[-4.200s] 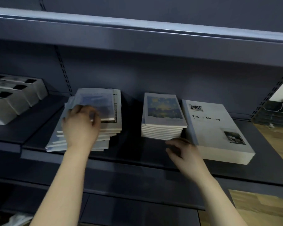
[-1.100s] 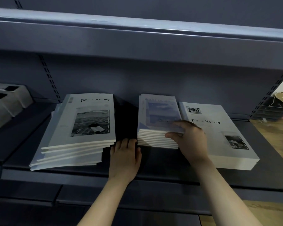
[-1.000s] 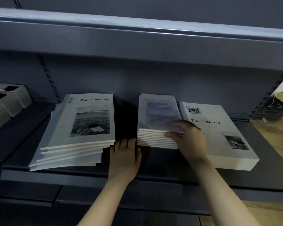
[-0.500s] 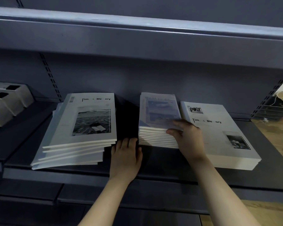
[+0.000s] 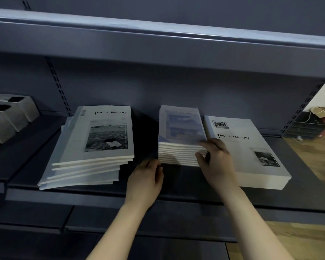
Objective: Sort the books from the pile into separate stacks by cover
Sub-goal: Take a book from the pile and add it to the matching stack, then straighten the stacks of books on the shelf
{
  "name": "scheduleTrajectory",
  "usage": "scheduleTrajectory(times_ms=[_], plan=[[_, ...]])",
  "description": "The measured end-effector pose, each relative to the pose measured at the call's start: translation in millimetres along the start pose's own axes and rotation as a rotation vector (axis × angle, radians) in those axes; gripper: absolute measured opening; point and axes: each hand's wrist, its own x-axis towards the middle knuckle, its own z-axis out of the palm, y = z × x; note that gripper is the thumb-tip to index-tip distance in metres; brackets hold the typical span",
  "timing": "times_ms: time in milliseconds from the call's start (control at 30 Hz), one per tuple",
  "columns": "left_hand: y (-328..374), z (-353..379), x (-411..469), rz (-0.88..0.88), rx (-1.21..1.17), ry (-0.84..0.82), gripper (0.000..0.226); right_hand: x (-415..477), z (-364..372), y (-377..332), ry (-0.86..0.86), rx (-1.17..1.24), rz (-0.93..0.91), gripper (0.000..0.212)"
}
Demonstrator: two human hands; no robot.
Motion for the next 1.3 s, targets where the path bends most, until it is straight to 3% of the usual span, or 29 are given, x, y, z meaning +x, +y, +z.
scheduleTrajectory(times_ms=[133,233,400,500,567,667,833,933,1067,1167,1300], plan=[[5,-25,6,0.09,-0.036,0.098,0.024,-16,-3,-5,0.065,0.038,-0.024,0.021],[-7,-50,19,0.083,-0.019,0.21,0.032,-27,2,-7,0.013,0.02,-0.028,0.009],[-61,-87,33,-0.126,0.171,0.23,0.019,-39,16,-10,-0.085,-0.057,-0.098,0.006],[-80,-108,30,-0.307,0.295,0.218,0.025,-44,24,-13,-0.118,-0.002,-0.065,0.008],[-85,-120,29,-0.449,0.393,0.197,0.037,-49,31,-14,-0.132,-0.014,-0.049,0.01],[-95,-131,32,-0.655,0.441,0.056,0.073,-55,40,-13,-0.131,-0.063,-0.046,0.01],[-98,-142,44,-0.707,0.387,-0.001,0.087,-58,43,-13,-0.097,-0.082,-0.064,0.009],[-96,-148,53,-0.701,0.266,0.053,0.076,-59,44,-12,-0.092,-0.089,-0.079,0.008],[-79,-150,46,-0.594,0.042,0.264,0.034,-62,43,-10,-0.108,-0.11,-0.102,0.011],[-62,-146,27,-0.524,-0.168,0.459,0.027,-62,40,-9,-0.141,-0.115,-0.124,0.016],[-38,-140,14,-0.406,-0.273,0.65,0.024,-62,31,-8,-0.232,-0.062,-0.114,0.023]])
